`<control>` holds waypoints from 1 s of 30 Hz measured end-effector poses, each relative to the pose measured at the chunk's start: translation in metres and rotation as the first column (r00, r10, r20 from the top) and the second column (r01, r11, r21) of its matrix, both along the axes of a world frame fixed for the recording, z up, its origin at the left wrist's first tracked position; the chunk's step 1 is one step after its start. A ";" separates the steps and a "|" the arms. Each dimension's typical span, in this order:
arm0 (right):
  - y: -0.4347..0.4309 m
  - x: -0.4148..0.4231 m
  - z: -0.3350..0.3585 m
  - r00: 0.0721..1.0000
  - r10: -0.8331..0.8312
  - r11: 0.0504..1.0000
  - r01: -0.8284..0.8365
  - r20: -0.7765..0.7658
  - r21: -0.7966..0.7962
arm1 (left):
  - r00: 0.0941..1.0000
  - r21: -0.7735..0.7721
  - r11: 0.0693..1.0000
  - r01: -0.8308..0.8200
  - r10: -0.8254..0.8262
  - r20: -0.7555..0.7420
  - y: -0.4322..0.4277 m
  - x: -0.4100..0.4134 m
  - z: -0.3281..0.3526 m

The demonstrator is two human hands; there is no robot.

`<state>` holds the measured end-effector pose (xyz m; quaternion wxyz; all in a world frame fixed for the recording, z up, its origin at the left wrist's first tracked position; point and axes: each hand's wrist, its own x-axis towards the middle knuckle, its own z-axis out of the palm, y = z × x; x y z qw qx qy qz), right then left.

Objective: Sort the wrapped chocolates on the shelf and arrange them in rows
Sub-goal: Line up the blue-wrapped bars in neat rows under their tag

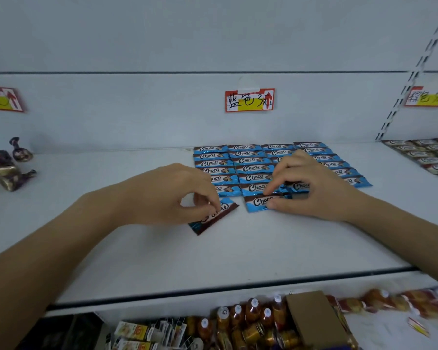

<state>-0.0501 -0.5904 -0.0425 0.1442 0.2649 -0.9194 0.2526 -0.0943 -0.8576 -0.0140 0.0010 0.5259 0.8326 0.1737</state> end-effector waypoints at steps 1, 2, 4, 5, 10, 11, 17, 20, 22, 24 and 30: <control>0.001 0.000 0.000 1.000 0.017 1.000 -0.017 0.004 -0.002 | 1.000 0.011 1.000 0.006 -0.006 0.013 -0.001 0.001 0.001; 0.001 0.000 -0.001 0.999 0.032 0.999 -0.032 0.009 -0.005 | 1.000 0.023 0.999 0.021 -0.022 0.018 -0.001 0.001 0.001; 0.002 0.000 -0.001 0.999 0.051 0.999 -0.050 0.014 -0.012 | 0.997 0.020 0.998 0.067 -0.067 0.027 -0.003 0.000 0.002; 0.002 0.000 -0.002 0.998 0.055 0.998 -0.054 0.014 -0.013 | 0.996 -0.006 0.996 0.087 -0.087 0.037 -0.003 0.000 0.002; 0.003 -0.001 -0.003 0.998 0.070 0.997 -0.070 0.010 -0.018 | 0.991 -0.145 0.984 0.100 -0.086 0.100 -0.004 -0.007 0.002; 0.003 -0.001 -0.003 0.997 0.071 0.997 -0.071 0.012 -0.019 | 0.991 -0.162 0.982 0.099 -0.083 0.106 -0.004 -0.007 0.002; 0.003 -0.001 -0.003 0.994 0.098 0.994 -0.100 -0.040 -0.037 | 0.997 -0.082 0.996 -0.018 0.024 0.074 -0.003 -0.008 -0.006; 0.002 -0.001 -0.004 0.989 0.118 0.991 -0.123 -0.084 -0.056 | 0.998 -0.091 0.994 -0.053 0.054 0.008 -0.007 -0.010 -0.010; 0.002 0.000 -0.004 0.985 0.135 0.989 -0.140 -0.103 -0.050 | 1.000 -0.117 0.993 -0.020 0.021 0.002 -0.007 -0.006 -0.008; 0.002 0.000 -0.004 0.985 0.138 0.989 -0.143 -0.103 -0.040 | 1.000 -0.125 0.992 -0.011 0.013 0.010 -0.006 -0.005 -0.007; 0.003 -0.001 -0.004 0.988 0.130 0.991 -0.132 -0.079 -0.027 | 0.999 -0.013 0.999 0.034 -0.035 -0.037 -0.001 -0.001 -0.007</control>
